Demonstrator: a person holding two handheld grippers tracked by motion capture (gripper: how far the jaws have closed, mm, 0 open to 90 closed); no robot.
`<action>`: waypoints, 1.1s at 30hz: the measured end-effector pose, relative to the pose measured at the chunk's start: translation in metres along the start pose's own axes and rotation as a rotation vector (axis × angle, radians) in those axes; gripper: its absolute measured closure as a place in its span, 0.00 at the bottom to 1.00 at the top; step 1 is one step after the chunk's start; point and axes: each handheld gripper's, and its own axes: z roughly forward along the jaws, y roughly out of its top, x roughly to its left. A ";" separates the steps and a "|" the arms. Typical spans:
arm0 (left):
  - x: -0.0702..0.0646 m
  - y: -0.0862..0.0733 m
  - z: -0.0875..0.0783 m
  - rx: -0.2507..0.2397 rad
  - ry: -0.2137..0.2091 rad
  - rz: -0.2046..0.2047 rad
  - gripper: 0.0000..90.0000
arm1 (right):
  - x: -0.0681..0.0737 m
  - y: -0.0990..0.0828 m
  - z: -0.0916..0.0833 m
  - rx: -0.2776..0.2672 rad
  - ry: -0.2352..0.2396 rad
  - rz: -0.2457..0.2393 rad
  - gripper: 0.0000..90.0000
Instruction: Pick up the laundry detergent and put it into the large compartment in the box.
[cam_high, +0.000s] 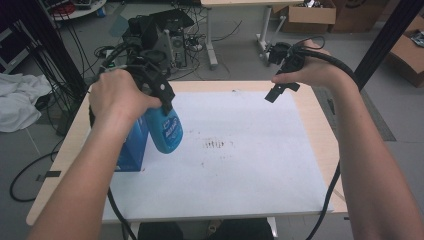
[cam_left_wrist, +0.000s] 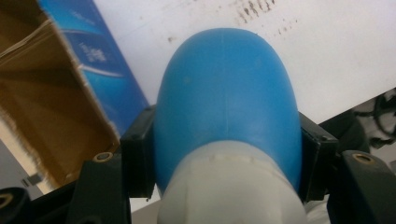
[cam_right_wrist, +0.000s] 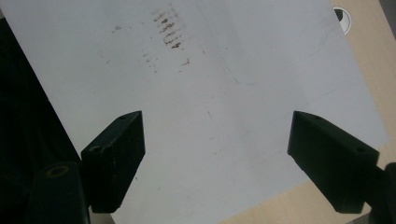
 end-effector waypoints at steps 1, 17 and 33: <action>0.002 -0.001 -0.002 -0.003 -0.003 -0.003 0.43 | -0.001 0.000 0.000 0.000 -0.001 -0.001 0.21; 0.074 -0.018 -0.042 -0.075 0.055 -0.215 0.43 | -0.004 -0.001 -0.001 -0.005 -0.004 0.002 0.22; 0.113 -0.029 -0.023 -0.072 0.154 -0.340 0.43 | -0.006 -0.003 -0.002 -0.005 -0.006 0.011 0.22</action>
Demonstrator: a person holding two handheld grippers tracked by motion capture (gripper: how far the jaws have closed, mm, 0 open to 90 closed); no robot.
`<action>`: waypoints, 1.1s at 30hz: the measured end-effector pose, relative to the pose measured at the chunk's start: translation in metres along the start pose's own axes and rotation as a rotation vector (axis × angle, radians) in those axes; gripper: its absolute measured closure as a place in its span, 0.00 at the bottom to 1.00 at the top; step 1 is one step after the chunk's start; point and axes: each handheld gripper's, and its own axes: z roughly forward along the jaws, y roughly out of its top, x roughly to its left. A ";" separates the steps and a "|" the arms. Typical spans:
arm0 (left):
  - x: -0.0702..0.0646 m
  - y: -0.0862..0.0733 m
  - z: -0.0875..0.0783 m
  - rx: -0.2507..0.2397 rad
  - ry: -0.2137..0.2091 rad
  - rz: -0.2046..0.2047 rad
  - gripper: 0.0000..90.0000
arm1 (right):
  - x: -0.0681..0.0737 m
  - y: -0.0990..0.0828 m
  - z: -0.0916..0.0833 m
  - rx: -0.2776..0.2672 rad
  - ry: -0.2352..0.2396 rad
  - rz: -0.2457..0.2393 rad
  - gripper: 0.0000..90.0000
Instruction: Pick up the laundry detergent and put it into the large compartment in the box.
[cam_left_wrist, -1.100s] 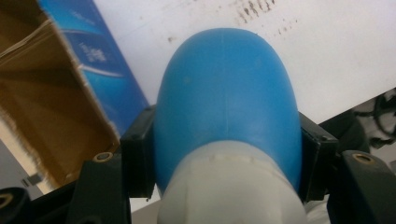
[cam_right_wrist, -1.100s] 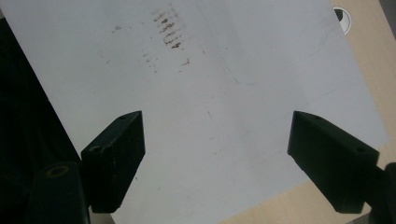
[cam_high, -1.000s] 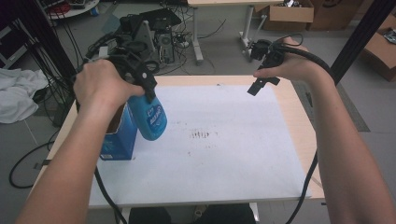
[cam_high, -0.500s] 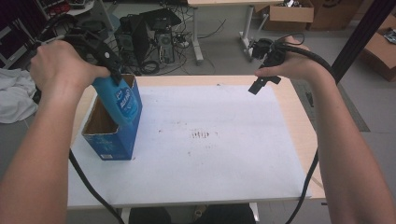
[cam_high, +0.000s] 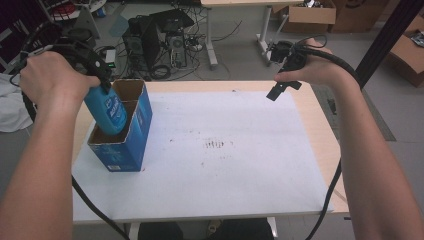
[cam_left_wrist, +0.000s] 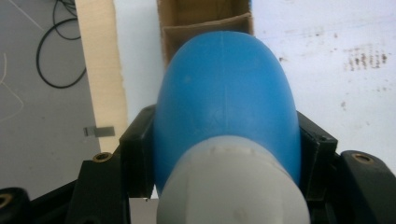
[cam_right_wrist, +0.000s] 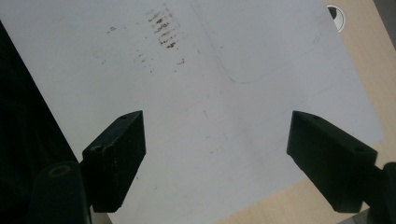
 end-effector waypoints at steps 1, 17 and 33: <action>0.000 0.000 0.002 0.001 0.003 -0.002 0.43 | 0.000 0.000 0.000 0.002 -0.001 -0.001 0.22; -0.002 0.006 0.076 0.051 0.023 0.003 0.43 | -0.002 -0.003 0.005 0.002 0.007 0.000 0.22; -0.006 0.003 0.138 0.090 0.015 0.002 0.43 | -0.004 -0.006 0.009 0.004 0.014 0.005 0.22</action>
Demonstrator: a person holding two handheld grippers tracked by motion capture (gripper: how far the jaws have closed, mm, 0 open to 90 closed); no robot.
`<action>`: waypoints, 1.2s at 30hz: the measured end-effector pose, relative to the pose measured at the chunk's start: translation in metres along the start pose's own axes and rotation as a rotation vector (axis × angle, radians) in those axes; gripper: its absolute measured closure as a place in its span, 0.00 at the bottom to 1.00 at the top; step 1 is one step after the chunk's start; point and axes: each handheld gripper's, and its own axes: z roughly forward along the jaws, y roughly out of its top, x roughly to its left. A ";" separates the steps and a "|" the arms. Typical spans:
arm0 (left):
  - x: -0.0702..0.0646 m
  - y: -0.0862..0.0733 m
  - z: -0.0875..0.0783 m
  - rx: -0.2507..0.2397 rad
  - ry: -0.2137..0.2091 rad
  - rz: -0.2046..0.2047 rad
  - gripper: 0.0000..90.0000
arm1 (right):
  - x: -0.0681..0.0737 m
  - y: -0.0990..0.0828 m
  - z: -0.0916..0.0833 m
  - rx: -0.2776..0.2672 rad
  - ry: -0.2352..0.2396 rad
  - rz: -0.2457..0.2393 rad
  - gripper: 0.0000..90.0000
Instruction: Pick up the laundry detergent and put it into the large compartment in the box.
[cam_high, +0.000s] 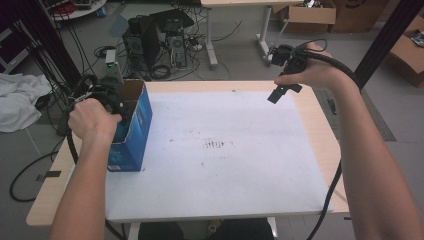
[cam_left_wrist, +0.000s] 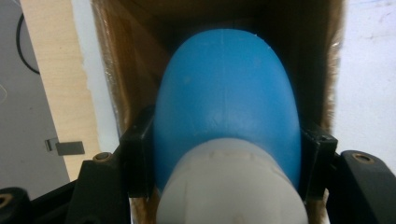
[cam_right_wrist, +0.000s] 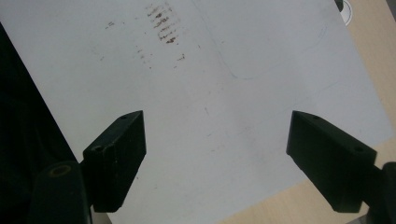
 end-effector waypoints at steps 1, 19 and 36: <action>0.001 0.000 0.003 0.004 0.002 0.003 0.43 | 0.000 0.000 0.000 0.001 -0.002 0.002 0.22; 0.003 -0.004 0.019 0.003 -0.006 0.003 0.42 | -0.002 -0.003 0.004 0.001 0.000 0.005 0.21; 0.001 -0.005 0.014 0.021 -0.015 -0.005 0.34 | -0.002 -0.007 0.002 -0.006 0.003 0.011 0.22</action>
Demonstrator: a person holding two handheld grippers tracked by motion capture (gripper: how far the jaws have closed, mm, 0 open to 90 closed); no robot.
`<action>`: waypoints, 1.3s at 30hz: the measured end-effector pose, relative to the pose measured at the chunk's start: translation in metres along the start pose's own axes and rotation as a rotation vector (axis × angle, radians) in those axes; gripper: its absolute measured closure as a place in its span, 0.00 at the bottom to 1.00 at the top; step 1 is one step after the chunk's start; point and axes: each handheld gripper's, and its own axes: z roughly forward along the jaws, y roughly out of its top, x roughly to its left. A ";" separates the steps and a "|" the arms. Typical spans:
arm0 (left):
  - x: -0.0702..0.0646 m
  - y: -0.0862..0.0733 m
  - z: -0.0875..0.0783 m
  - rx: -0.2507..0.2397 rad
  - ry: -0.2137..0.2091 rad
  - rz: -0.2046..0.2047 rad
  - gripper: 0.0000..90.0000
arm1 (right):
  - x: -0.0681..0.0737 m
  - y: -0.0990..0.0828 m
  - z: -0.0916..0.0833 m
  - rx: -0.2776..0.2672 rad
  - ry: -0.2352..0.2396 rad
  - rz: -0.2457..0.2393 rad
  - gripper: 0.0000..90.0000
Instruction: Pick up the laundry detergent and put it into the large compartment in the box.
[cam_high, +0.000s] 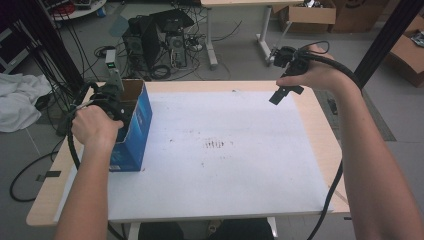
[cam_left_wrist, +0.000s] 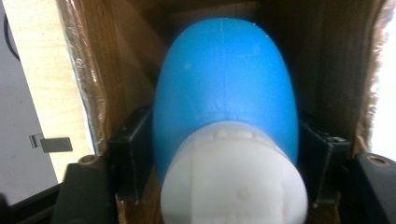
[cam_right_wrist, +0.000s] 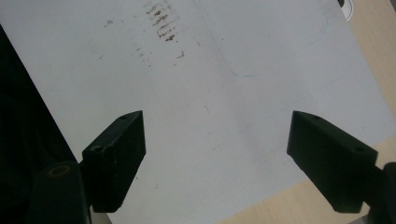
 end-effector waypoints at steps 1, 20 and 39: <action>0.000 0.000 -0.002 -0.007 -0.001 -0.004 0.33 | 0.000 0.000 0.000 0.000 0.000 0.001 0.21; -0.014 -0.008 -0.059 -0.080 -0.018 0.074 0.18 | 0.002 -0.003 -0.003 -0.010 0.002 0.001 0.22; -0.091 -0.017 -0.079 -0.114 -0.015 0.304 0.10 | 0.006 -0.007 -0.005 -0.005 -0.001 0.015 0.22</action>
